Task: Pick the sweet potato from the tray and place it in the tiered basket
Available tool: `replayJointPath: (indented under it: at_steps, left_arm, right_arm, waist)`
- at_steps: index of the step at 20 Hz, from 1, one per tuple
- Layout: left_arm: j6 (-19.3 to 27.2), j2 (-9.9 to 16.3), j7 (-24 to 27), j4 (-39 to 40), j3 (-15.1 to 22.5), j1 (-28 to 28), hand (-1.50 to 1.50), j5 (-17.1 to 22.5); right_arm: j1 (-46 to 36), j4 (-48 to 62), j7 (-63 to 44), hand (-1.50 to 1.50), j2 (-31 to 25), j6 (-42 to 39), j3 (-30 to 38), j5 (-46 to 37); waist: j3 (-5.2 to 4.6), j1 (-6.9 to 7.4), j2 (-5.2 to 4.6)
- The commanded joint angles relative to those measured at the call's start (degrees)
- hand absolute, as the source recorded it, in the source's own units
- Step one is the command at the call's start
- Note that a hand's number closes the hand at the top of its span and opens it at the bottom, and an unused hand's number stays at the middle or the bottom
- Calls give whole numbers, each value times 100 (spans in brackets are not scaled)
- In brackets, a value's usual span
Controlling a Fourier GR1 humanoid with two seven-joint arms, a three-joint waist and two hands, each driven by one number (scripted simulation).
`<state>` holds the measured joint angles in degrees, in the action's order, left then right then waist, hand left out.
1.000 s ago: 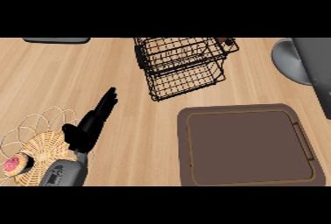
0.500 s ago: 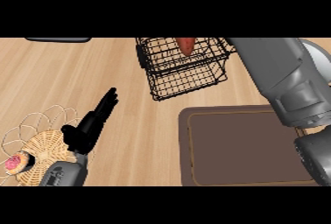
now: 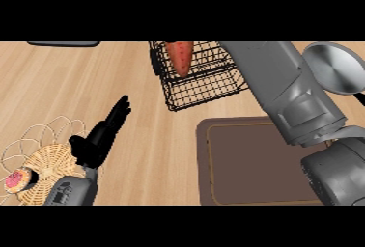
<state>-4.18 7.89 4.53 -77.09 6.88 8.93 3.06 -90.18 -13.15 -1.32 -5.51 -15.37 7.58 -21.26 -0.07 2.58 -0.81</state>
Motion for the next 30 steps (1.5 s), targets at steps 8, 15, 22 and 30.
replayJointPath:
  at_steps: [8, 15, 22, 30]
  left_arm:
    - [-107, 45, 57, 187, -194, 80, 0, 85]
    - [-172, 135, -91, -107, -100, -60, 0, 22]
    - [-52, -5, -60, -112, -51, -109, 0, -49]
    - [-134, -17, 182, -106, -23, -203, 0, -75]
  right_arm:
    - [50, 397, -1255, -150, 29, -423, 969, 989]
    - [132, -42, -941, -150, -705, 1099, 1013, 825]
    - [395, -245, -578, -150, -1751, 1869, 1334, 902]
    - [1146, -84, 162, -150, -3211, 613, 2126, 1599]
  waist:
    - [1, -52, 4]
    - [3, 6, -7]
    - [7, -30, -39]
    - [18, 13, -81]
